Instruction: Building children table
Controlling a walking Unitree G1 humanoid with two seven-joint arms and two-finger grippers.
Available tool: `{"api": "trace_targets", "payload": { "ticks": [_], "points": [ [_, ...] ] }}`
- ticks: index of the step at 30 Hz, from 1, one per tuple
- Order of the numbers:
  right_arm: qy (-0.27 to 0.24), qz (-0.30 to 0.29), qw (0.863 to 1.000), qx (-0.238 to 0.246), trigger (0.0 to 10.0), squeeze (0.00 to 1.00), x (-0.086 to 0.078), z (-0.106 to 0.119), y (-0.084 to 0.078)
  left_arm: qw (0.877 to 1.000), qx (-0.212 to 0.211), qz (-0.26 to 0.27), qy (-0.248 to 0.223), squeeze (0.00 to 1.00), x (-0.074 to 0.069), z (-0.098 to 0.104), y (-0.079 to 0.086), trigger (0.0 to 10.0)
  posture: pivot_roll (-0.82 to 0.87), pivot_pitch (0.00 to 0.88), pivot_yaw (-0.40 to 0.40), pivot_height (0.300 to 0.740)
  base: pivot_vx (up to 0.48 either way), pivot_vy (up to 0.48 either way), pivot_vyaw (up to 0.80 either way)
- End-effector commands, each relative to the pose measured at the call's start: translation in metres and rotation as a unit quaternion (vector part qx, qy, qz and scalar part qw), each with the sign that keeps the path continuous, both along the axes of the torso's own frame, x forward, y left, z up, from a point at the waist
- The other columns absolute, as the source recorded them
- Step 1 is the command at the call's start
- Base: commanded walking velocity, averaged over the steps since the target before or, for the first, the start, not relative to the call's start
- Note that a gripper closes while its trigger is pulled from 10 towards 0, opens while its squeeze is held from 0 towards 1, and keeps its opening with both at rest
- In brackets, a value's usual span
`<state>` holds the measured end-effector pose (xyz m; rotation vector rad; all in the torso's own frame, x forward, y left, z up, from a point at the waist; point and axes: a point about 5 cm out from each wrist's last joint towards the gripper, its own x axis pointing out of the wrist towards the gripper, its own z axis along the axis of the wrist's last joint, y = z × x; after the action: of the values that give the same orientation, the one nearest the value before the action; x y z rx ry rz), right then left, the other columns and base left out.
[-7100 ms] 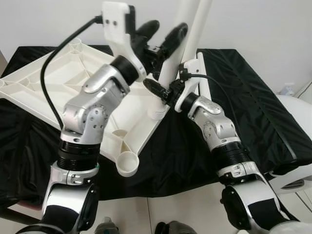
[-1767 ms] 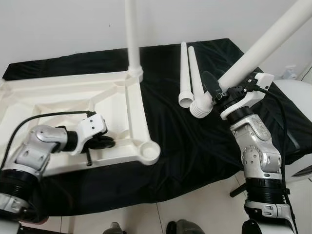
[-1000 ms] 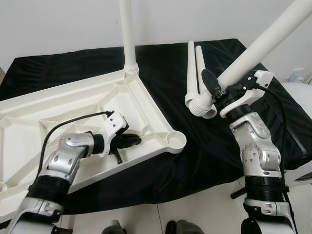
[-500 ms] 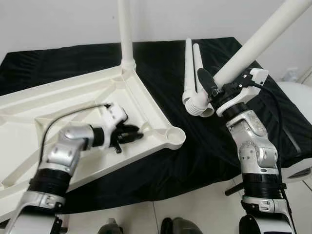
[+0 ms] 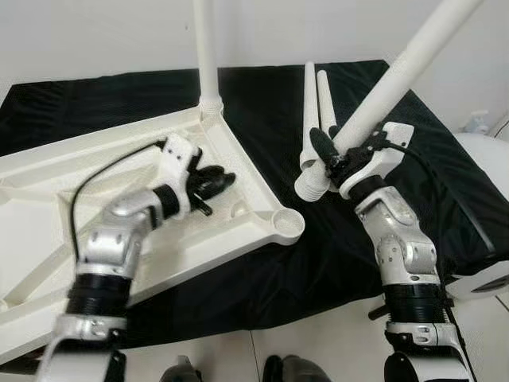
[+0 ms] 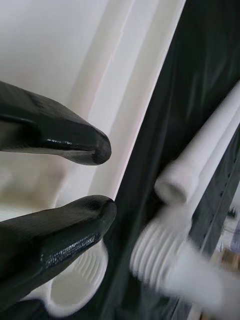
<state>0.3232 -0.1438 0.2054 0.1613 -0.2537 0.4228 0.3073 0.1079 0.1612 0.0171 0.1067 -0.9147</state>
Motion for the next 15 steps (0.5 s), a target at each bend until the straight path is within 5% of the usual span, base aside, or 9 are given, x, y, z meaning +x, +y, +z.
{"api": "trace_targets", "payload": {
  "ticks": [1,14,15],
  "points": [
    [-0.008,0.003,1.0,-0.017,10.0,0.0,-0.001,-0.002,0.002,1.0,0.012,-0.005,-0.005,0.0,-0.004,0.0,-0.004,10.0,0.03,0.032,-0.013,0.74,0.0,0.0,0.0],
    [-0.044,0.029,0.998,-0.017,10.0,0.0,-0.005,0.003,0.013,0.996,0.062,-0.048,-0.04,0.0,-0.034,-0.008,-0.021,10.0,0.05,0.015,-0.035,0.74,0.0,0.0,0.0],
    [-0.046,0.031,0.998,-0.01,2.4,0.0,-0.005,0.004,0.013,0.994,0.074,-0.071,-0.035,0.0,-0.043,-0.01,-0.022,10.0,0.05,0.015,-0.039,0.74,0.0,0.0,0.0]
  ]
}}
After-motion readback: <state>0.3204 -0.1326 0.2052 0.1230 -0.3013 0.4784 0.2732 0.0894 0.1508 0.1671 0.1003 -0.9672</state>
